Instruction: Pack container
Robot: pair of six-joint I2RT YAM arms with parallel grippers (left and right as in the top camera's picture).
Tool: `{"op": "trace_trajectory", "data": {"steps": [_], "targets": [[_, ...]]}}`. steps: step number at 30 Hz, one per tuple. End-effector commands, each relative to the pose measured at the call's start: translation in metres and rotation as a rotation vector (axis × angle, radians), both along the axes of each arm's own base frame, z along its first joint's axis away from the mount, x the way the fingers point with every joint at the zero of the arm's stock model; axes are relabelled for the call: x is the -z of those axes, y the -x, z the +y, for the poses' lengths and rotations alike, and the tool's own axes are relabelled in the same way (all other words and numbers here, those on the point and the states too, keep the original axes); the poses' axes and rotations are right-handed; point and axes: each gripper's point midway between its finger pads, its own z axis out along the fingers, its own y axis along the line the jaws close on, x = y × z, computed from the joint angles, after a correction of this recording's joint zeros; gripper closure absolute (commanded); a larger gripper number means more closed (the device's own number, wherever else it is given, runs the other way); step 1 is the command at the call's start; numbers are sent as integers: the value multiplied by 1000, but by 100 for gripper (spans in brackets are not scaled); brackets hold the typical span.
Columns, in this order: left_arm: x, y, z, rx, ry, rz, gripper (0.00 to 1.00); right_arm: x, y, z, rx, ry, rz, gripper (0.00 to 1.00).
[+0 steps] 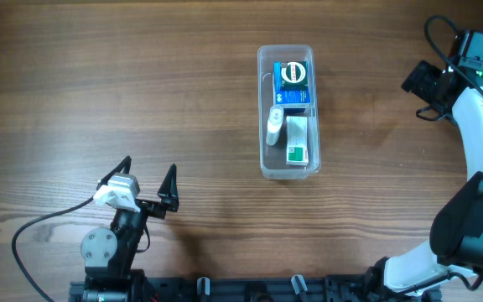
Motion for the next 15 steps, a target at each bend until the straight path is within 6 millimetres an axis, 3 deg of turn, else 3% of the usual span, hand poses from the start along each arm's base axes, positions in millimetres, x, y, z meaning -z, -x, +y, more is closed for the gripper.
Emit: {"op": "trace_trajectory", "data": {"steps": [1, 7, 10, 13, 15], "targets": [[1, 0, 4, -20, 9, 1, 0, 1, 1, -1, -1, 10, 7, 0], [1, 0, 4, -20, 9, 1, 0, 1, 1, 0, -4, 10, 7, 0], [1, 0, 4, -20, 9, 1, 0, -9, 1, 2, -10, 18, -17, 1], [1, 0, 4, -20, 9, 1, 0, -50, -1, 25, -60, 41, -111, 0], [1, 0, 4, -20, 9, 1, 0, -85, -2, 53, -126, 57, -198, 0]]}}
